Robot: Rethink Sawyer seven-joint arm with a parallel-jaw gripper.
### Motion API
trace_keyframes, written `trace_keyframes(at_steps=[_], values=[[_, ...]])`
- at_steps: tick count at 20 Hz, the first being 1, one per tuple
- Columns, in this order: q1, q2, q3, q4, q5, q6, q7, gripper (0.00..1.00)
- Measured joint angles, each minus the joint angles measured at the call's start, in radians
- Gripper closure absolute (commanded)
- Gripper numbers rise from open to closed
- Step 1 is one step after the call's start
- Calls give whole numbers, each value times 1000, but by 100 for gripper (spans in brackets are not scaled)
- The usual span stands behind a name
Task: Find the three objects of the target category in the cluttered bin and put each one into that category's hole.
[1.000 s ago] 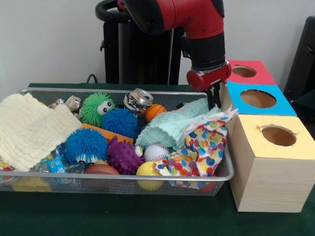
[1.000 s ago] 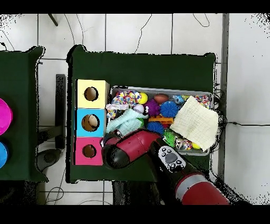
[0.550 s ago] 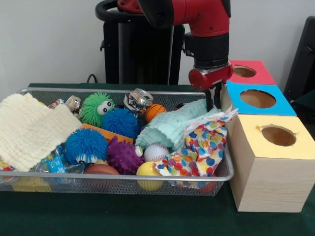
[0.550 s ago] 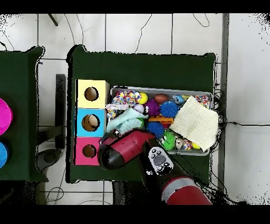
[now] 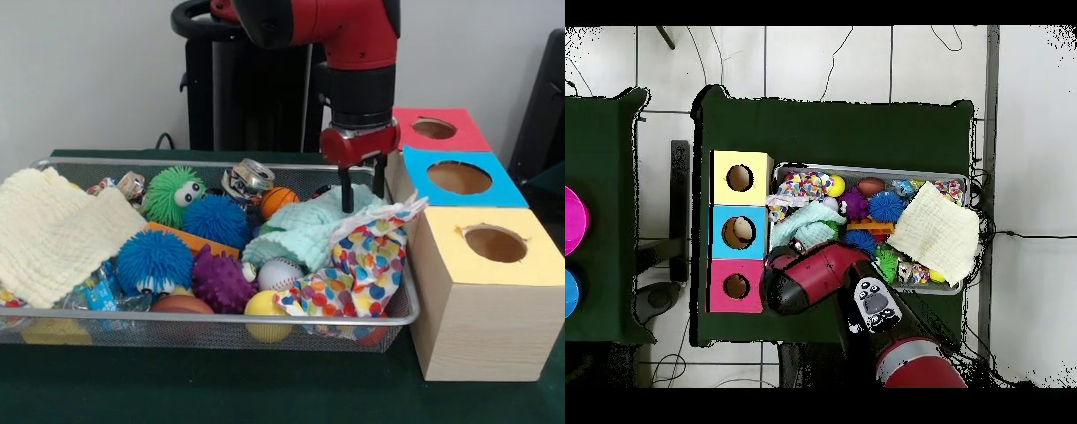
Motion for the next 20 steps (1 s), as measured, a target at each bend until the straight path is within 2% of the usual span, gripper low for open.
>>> trace_keyframes(at_steps=[8,16,20], values=[[-61,43,3,0,0,52,0,0],[-206,6,72,0,12,216,0,0],[-257,-21,107,0,14,236,0,0]])
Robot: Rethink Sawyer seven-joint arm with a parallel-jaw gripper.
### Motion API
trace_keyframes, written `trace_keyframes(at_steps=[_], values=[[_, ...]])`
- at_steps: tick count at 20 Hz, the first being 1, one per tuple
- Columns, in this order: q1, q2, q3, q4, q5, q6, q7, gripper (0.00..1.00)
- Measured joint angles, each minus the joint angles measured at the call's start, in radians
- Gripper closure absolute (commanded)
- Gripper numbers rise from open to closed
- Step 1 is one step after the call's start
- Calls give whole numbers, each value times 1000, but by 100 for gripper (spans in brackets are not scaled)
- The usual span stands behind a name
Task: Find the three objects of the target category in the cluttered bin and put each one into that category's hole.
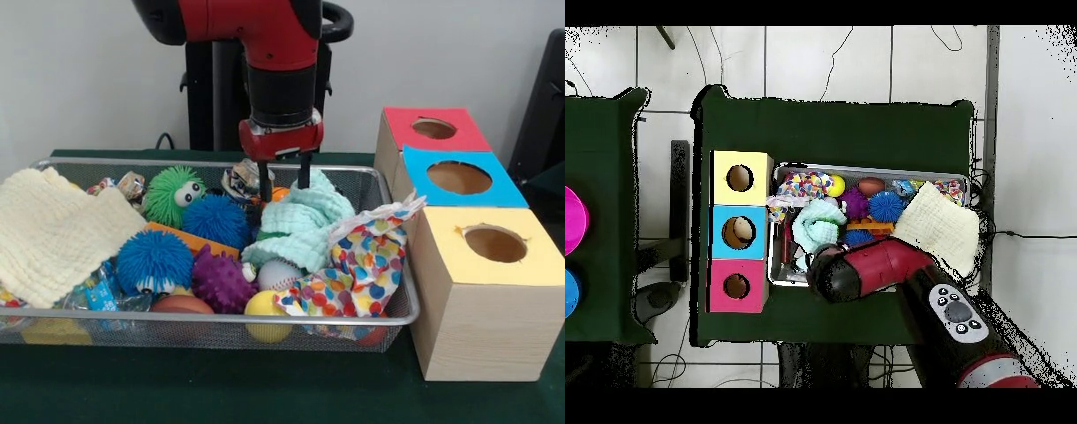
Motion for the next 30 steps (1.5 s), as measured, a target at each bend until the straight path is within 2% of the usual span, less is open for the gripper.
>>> trace_keyframes(at_steps=[8,12,18,24,30], values=[[-89,-49,78,1,6,0,0,0],[-117,-66,80,1,-9,0,0,0],[-115,-88,70,1,-124,0,0,0],[-108,-92,70,2,-206,0,0,0],[-99,-92,63,2,-257,0,0,0]])
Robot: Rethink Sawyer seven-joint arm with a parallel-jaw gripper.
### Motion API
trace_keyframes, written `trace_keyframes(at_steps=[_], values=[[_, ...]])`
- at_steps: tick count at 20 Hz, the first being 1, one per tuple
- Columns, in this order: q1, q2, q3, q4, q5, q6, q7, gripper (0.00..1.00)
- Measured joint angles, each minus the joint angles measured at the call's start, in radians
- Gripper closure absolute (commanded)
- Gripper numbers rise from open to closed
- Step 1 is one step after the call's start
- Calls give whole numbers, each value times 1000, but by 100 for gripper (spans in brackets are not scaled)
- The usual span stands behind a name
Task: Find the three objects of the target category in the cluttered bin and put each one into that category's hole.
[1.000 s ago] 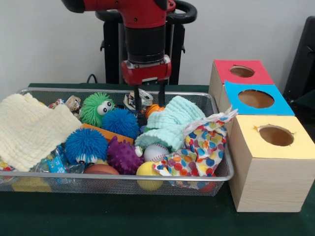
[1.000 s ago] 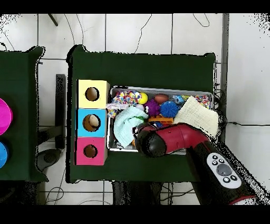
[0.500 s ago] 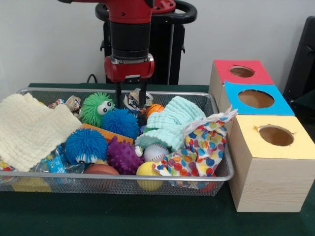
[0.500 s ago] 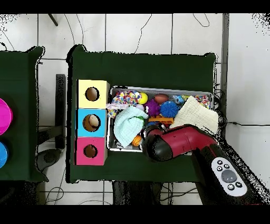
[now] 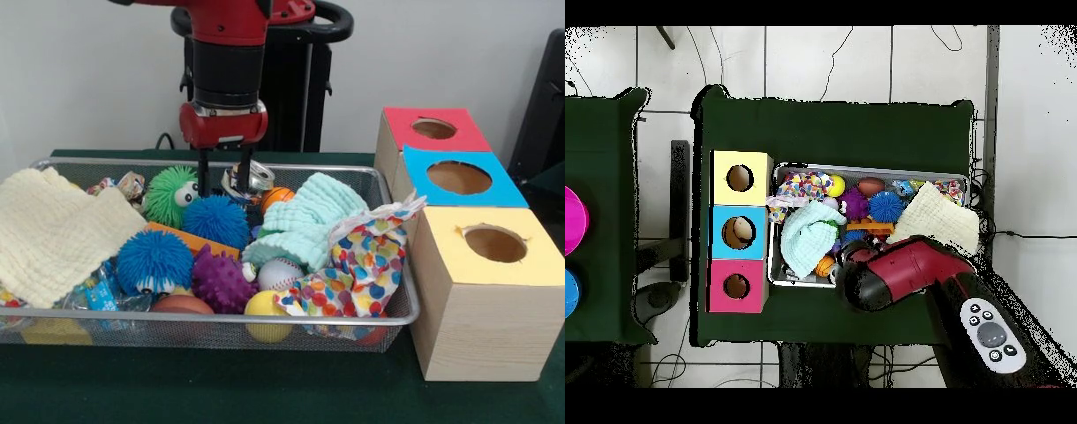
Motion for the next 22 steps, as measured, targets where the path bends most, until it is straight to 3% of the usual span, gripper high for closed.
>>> trace_keyframes(at_steps=[5,6,14,22], values=[[71,14,-52,-16,-42,0,0,0],[131,29,-97,-34,-78,0,0,0],[324,89,-250,-105,-176,-3,8,0],[491,163,-438,-188,-234,-23,159,0]])
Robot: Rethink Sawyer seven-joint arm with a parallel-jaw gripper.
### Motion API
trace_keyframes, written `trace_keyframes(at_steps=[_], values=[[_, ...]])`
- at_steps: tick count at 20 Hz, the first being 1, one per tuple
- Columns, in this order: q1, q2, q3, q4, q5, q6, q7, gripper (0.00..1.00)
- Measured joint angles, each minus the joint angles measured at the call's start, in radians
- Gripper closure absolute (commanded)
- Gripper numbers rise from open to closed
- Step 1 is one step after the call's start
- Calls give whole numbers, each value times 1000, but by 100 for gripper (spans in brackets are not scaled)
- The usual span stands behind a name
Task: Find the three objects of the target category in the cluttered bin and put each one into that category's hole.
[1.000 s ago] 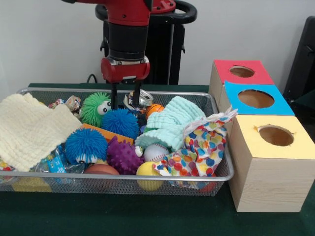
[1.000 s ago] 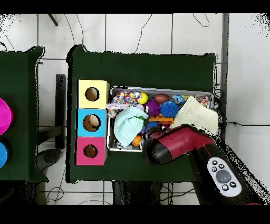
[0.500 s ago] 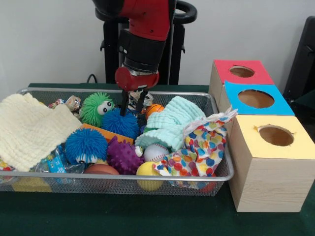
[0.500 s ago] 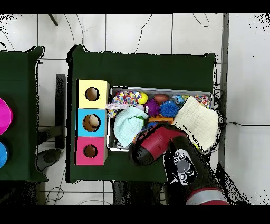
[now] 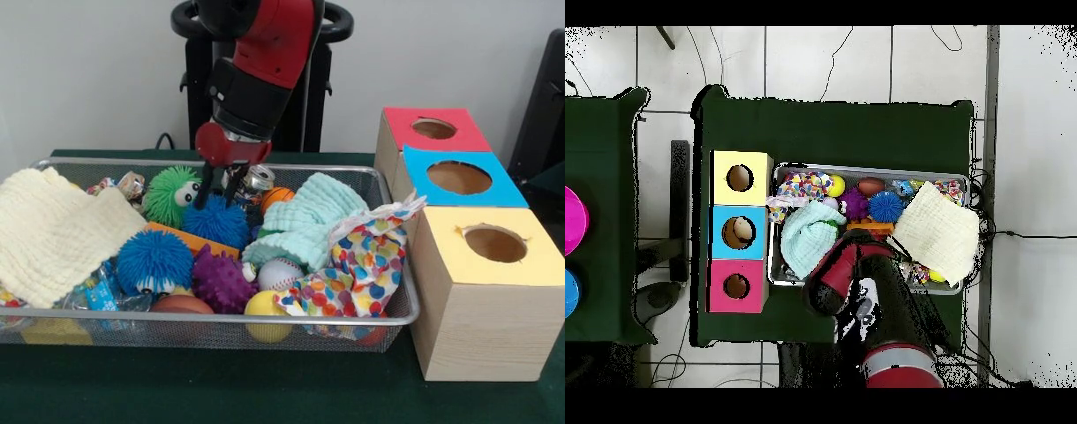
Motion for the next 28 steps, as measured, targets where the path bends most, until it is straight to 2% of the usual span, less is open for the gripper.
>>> trace_keyframes(at_steps=[6,11,23,28], values=[[122,68,-134,-70,-24,-17,200,0],[164,77,-188,-87,-23,-18,297,0],[178,69,-277,-96,-24,-29,316,0],[216,69,-327,-114,-25,-86,316,0]])
